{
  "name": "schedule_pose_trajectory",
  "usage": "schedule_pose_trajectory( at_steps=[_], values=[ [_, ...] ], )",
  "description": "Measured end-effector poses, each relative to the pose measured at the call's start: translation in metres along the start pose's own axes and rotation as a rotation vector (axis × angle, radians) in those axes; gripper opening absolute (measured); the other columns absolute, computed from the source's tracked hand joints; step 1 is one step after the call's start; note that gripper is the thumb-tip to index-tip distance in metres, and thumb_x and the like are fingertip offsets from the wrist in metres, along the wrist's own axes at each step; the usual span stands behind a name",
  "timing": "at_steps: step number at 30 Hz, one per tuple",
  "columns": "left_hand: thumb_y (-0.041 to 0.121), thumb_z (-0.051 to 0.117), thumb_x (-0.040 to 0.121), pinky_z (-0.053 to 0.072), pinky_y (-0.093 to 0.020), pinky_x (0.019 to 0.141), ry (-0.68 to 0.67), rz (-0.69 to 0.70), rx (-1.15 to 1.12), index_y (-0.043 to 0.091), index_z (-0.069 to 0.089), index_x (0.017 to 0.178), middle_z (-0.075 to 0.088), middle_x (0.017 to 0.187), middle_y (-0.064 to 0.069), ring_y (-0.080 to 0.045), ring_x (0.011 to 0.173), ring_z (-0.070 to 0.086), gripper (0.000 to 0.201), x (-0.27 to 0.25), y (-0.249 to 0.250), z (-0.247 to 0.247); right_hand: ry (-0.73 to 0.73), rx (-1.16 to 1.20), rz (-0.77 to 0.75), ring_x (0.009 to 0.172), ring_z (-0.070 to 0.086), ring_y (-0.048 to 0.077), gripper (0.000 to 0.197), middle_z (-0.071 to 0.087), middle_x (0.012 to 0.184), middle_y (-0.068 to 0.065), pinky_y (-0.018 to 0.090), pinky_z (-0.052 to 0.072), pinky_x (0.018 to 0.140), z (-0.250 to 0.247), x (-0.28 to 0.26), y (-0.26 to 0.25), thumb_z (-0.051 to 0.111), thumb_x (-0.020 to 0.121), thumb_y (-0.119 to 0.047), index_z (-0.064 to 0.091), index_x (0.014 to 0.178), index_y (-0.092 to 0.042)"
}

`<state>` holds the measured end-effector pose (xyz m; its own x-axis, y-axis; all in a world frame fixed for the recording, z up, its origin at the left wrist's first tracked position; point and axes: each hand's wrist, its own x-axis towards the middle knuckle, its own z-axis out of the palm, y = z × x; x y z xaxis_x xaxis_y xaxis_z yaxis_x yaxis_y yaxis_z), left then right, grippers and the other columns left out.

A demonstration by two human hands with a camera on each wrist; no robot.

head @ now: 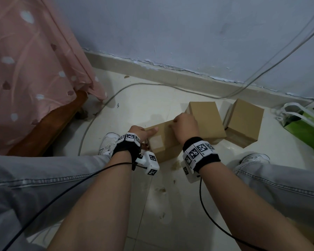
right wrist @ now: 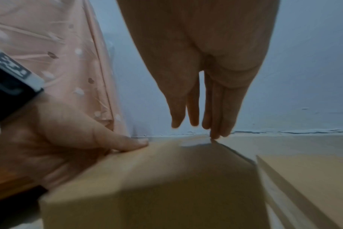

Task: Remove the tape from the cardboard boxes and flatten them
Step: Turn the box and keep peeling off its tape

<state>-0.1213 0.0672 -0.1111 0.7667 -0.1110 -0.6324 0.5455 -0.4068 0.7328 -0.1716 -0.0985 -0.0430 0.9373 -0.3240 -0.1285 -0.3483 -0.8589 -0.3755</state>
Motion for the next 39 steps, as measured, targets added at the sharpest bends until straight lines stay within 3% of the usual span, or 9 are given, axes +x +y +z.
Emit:
schedule_pose_trajectory(
  at_steps=[3,6,12,17,21,24,30,34,39],
  values=[
    [0.064,0.086,0.045,0.061,-0.051,0.071,-0.006,0.002,-0.015,0.003,0.070,0.085,0.074,0.088,-0.015,-0.034,0.078,0.074,0.075,-0.007,0.003,-0.001,-0.035,-0.135,-0.018,0.087,0.061,0.030,0.014,0.062,0.091,0.011,0.033,0.045,0.066,0.002,-0.007,-0.009,0.057,0.090,-0.006,0.050,0.078,-0.011],
    [0.053,0.086,0.063,0.061,-0.053,0.066,-0.003,0.000,-0.028,-0.001,0.068,0.091,0.073,0.091,-0.018,-0.036,0.076,0.073,0.064,-0.013,0.004,0.000,-0.007,-0.232,-0.041,0.097,0.060,0.031,0.010,0.061,0.103,0.012,0.033,0.041,0.070,0.003,-0.011,-0.012,0.051,0.091,-0.002,0.056,0.091,-0.011],
    [0.052,0.082,0.070,0.062,-0.051,0.067,-0.002,-0.005,0.004,0.004,0.066,0.087,0.073,0.087,-0.018,-0.036,0.075,0.074,0.053,-0.016,0.006,0.000,-0.061,-0.374,-0.085,0.105,0.056,0.030,0.016,0.060,0.107,0.011,0.040,0.038,0.098,0.010,-0.010,-0.030,0.051,0.087,-0.005,0.058,0.099,-0.014],
    [0.053,0.084,0.067,0.061,-0.053,0.065,0.007,0.006,-0.010,-0.003,0.066,0.091,0.072,0.093,-0.023,-0.038,0.076,0.073,0.064,-0.016,0.005,0.001,-0.110,-0.256,0.007,0.105,0.057,0.034,0.014,0.058,0.111,0.016,0.045,0.046,0.096,0.013,-0.003,-0.031,0.049,0.088,-0.002,0.055,0.094,-0.012],
    [0.066,0.084,0.048,0.061,-0.054,0.069,-0.002,0.018,-0.017,-0.005,0.067,0.093,0.071,0.094,-0.026,-0.039,0.076,0.073,0.086,-0.013,0.003,0.001,-0.160,-0.172,-0.014,0.103,0.057,0.036,0.012,0.059,0.109,0.019,0.043,0.049,0.091,0.014,0.001,-0.024,0.046,0.087,0.001,0.047,0.085,-0.011],
    [0.058,0.086,0.055,0.060,-0.054,0.070,-0.003,0.009,-0.032,-0.005,0.067,0.090,0.071,0.094,-0.026,-0.041,0.076,0.073,0.076,-0.012,0.003,0.000,-0.164,-0.100,0.018,0.097,0.059,0.035,0.012,0.062,0.104,0.017,0.037,0.050,0.079,0.013,0.005,-0.016,0.048,0.089,-0.001,0.047,0.080,-0.009],
    [0.055,0.088,0.058,0.061,-0.053,0.070,-0.014,-0.011,-0.036,0.000,0.067,0.087,0.071,0.092,-0.019,-0.039,0.078,0.073,0.065,-0.013,0.006,-0.001,-0.132,0.067,0.088,0.072,0.055,0.028,0.025,0.052,0.067,0.007,0.027,0.038,0.052,0.003,0.015,0.006,0.056,0.090,-0.011,0.049,0.066,-0.007],
    [0.066,0.087,0.037,0.061,-0.051,0.072,-0.022,-0.020,-0.046,0.002,0.068,0.086,0.073,0.091,-0.018,-0.038,0.078,0.073,0.082,-0.009,0.003,0.000,-0.100,0.077,0.035,0.087,0.061,0.027,0.013,0.066,0.091,0.010,0.035,0.053,0.076,0.009,0.012,0.005,0.061,0.088,-0.015,0.067,0.092,-0.004],
    [0.068,0.085,0.035,0.060,-0.053,0.073,-0.004,0.011,-0.041,0.003,0.069,0.081,0.074,0.087,-0.018,-0.037,0.076,0.073,0.081,-0.007,-0.001,0.001,-0.094,0.125,0.070,0.091,0.060,0.027,0.011,0.065,0.095,0.011,0.033,0.050,0.076,0.011,0.011,0.008,0.062,0.087,-0.011,0.065,0.094,-0.003]
  ],
)
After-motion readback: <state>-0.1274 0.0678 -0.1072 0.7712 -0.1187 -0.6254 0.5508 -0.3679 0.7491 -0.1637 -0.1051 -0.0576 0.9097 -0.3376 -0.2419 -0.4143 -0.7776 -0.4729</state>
